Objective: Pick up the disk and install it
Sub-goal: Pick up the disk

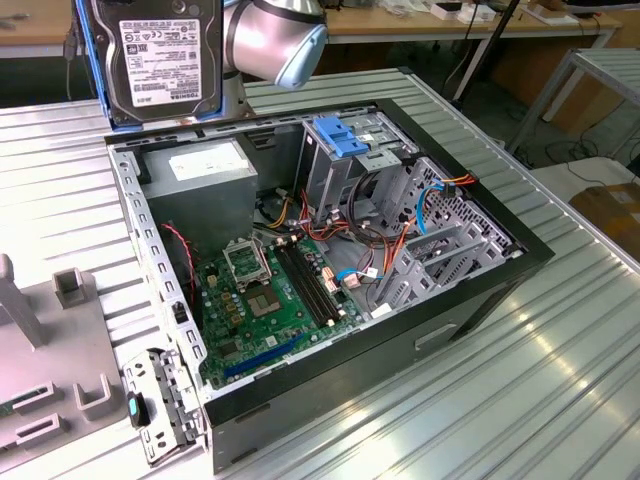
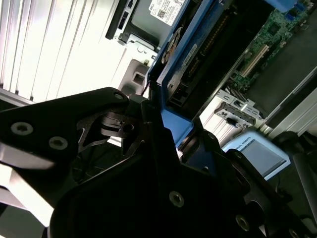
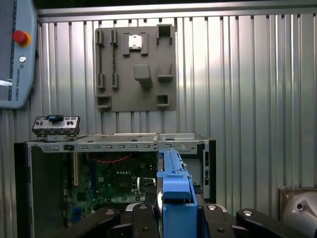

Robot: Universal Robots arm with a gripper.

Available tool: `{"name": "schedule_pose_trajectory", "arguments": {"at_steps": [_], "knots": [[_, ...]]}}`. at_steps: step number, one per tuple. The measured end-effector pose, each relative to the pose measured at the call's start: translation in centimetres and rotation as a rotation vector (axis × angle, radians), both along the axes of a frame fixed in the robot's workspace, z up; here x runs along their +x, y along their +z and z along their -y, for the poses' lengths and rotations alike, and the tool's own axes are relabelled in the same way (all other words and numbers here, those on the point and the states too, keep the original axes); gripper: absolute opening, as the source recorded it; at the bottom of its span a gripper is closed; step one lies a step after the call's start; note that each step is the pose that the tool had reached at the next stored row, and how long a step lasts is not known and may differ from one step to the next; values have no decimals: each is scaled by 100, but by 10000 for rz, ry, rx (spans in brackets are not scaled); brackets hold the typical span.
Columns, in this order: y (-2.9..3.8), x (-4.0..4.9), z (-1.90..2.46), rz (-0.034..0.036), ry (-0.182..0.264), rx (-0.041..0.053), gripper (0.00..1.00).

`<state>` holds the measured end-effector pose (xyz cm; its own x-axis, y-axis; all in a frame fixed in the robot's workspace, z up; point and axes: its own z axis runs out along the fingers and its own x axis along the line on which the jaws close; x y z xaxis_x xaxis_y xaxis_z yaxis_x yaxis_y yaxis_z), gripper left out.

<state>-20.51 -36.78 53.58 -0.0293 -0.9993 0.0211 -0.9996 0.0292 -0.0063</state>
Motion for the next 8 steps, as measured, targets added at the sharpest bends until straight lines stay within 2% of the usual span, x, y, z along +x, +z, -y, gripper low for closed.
{"name": "schedule_pose_trajectory", "arguments": {"at_steps": [5, 8], "knots": [[0, 125, 0, 0, 1, 1, 37], [0, 238, 0, 0, 1, 0, 37]]}}
